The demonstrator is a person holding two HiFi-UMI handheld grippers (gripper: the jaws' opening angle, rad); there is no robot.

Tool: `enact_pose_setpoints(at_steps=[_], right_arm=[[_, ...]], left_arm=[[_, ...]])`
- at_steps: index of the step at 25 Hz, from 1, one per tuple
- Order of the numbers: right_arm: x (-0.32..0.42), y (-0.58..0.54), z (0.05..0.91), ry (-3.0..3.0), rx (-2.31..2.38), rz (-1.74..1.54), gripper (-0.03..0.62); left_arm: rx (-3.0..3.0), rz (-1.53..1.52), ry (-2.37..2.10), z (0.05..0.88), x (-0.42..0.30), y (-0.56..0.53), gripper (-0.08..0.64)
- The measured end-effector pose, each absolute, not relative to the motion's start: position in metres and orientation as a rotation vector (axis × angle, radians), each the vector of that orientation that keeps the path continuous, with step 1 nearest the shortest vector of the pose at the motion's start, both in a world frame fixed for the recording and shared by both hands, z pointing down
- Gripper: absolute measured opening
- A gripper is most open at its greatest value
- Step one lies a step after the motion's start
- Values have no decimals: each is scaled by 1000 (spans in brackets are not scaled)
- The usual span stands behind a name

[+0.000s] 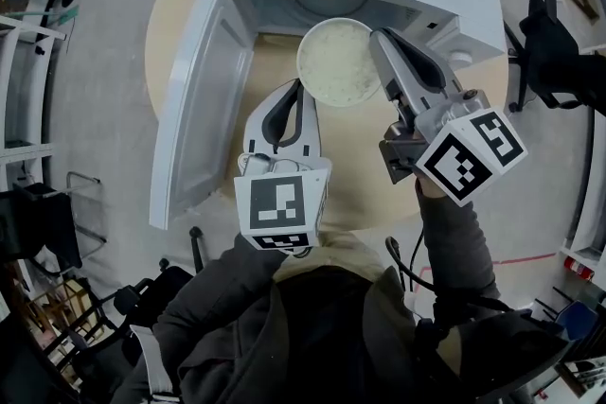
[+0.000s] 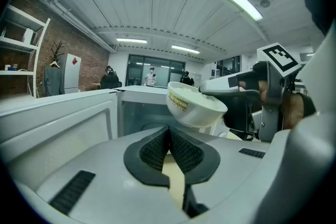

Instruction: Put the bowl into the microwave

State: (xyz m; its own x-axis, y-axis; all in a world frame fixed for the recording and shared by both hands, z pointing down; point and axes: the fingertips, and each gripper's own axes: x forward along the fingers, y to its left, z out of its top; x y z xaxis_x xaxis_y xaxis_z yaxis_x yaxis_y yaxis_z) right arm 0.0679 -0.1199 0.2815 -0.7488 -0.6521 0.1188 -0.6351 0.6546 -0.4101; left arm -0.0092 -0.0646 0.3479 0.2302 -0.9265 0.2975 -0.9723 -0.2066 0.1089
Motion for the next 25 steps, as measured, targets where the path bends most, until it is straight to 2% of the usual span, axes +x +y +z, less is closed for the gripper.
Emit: enact_pose_setpoints(at_steps=[25], right_arm=[[48, -164, 345, 2765, -1180, -803, 15]], left_arm=[[2196, 280, -1760, 390, -33, -101, 9]])
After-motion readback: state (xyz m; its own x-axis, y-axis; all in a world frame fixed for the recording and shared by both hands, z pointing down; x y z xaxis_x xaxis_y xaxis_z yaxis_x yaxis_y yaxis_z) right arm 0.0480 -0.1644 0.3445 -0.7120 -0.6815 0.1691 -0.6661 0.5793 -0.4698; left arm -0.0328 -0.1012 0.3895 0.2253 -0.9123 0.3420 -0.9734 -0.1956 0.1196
